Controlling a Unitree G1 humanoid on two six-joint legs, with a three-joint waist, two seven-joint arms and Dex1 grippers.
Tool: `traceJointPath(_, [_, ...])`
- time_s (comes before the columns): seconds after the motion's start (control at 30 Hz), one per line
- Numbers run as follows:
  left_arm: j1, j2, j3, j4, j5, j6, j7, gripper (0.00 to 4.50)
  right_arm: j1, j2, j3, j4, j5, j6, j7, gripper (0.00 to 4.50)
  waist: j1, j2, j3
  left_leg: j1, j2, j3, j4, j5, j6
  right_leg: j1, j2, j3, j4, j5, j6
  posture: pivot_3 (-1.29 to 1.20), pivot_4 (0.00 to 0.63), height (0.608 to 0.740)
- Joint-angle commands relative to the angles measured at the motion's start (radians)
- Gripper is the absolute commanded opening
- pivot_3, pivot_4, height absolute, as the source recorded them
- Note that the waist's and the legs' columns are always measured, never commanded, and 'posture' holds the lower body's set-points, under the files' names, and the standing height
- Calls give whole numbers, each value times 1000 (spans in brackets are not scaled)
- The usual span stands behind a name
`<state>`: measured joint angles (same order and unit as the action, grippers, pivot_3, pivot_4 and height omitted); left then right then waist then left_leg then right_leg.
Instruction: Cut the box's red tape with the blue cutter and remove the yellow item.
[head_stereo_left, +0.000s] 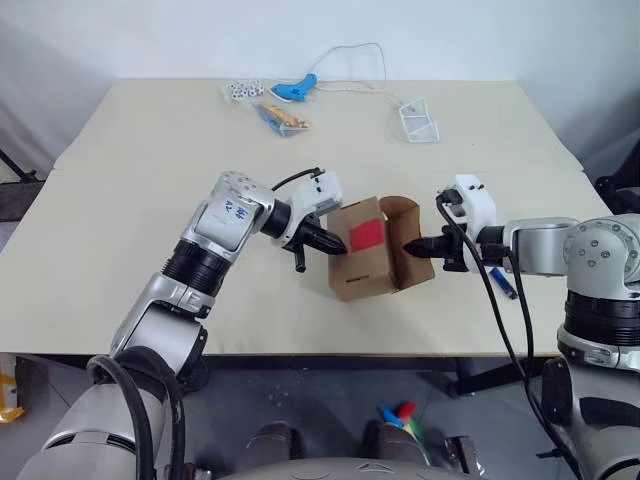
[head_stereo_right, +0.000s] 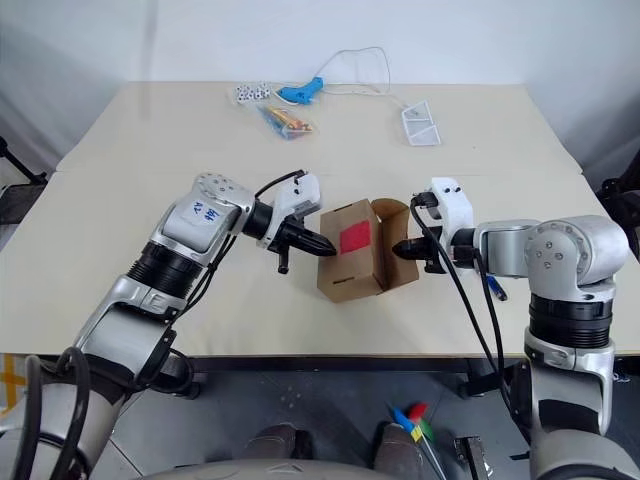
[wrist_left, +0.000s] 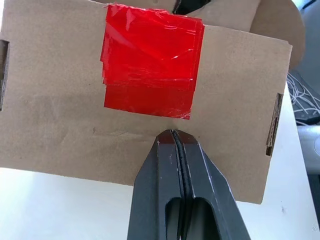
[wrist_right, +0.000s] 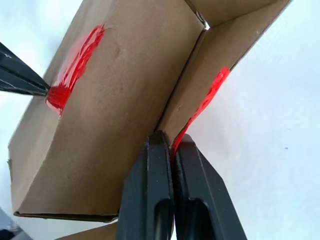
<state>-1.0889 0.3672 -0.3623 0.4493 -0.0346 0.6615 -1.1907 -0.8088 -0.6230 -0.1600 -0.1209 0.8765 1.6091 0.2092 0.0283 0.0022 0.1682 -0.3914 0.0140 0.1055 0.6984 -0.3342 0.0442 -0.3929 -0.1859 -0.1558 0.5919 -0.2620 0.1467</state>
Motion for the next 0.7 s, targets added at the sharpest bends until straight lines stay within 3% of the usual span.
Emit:
traceJointPath(0.03, [32,-33,-48,42,47,12,59,0,-49,-29,17,-62,164,5,-79,20,0,0,0,0,0,0,0,0,0,0,0,0,0,0,0,0,150,740])
traceJointPath(0.47, [50,-46,-35,11,37,32,74,0,-186,-113,110,-18,557,5,-393,20,0,0,0,-2,0,-2,0,-1,1,0,0,-1,-2,0,0,0,150,740])
traceJointPath(0.7, [76,-41,0,-33,21,82,102,0,-264,-161,210,16,657,5,-470,20,-5,-1,1,-16,-2,-1,-1,-1,1,-14,1,-4,-1,1,2,0,150,740])
